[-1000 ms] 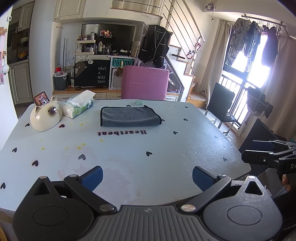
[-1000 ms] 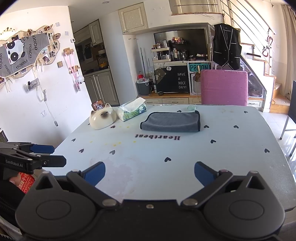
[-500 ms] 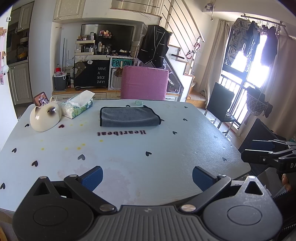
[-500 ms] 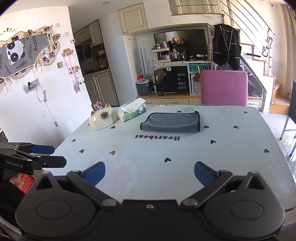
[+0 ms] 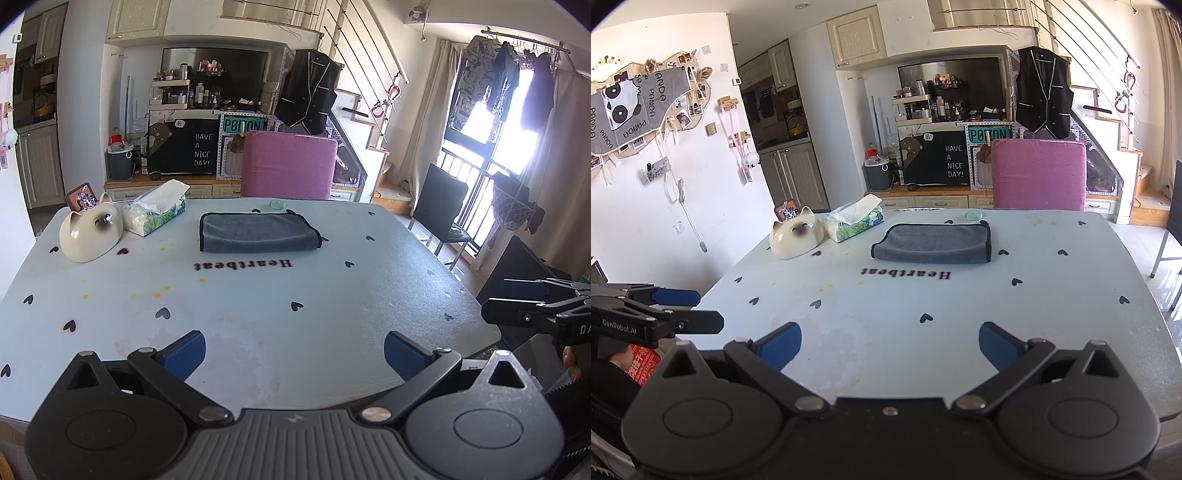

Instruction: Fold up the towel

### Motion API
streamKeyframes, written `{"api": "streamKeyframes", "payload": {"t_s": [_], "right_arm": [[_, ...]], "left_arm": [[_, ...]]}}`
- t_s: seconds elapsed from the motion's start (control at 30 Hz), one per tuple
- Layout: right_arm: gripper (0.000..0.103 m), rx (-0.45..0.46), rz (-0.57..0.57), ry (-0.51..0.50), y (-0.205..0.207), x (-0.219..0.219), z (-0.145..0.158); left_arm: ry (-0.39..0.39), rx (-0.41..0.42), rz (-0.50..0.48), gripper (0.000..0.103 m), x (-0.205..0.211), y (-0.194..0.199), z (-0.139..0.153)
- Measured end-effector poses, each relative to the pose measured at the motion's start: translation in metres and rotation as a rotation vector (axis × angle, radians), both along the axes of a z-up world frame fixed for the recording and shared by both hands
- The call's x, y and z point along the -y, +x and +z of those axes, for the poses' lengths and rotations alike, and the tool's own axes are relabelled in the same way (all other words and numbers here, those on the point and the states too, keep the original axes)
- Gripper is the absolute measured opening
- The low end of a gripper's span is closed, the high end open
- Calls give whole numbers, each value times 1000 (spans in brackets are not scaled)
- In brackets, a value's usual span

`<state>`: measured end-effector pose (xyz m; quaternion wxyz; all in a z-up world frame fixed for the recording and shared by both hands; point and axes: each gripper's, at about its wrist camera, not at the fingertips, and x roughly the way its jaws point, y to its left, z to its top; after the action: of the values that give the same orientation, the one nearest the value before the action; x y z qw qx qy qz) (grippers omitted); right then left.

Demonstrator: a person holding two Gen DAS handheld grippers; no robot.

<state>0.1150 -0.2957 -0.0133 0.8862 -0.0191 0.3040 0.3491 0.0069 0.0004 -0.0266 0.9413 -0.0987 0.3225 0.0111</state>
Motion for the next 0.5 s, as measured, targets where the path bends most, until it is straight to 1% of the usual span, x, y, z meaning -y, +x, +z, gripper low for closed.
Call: {"api": "streamKeyframes", "payload": {"t_s": [0.5], "right_arm": [[102, -1, 0, 1, 0, 0, 0]], "left_arm": [[-1, 1, 3, 102, -1, 0, 2]]}}
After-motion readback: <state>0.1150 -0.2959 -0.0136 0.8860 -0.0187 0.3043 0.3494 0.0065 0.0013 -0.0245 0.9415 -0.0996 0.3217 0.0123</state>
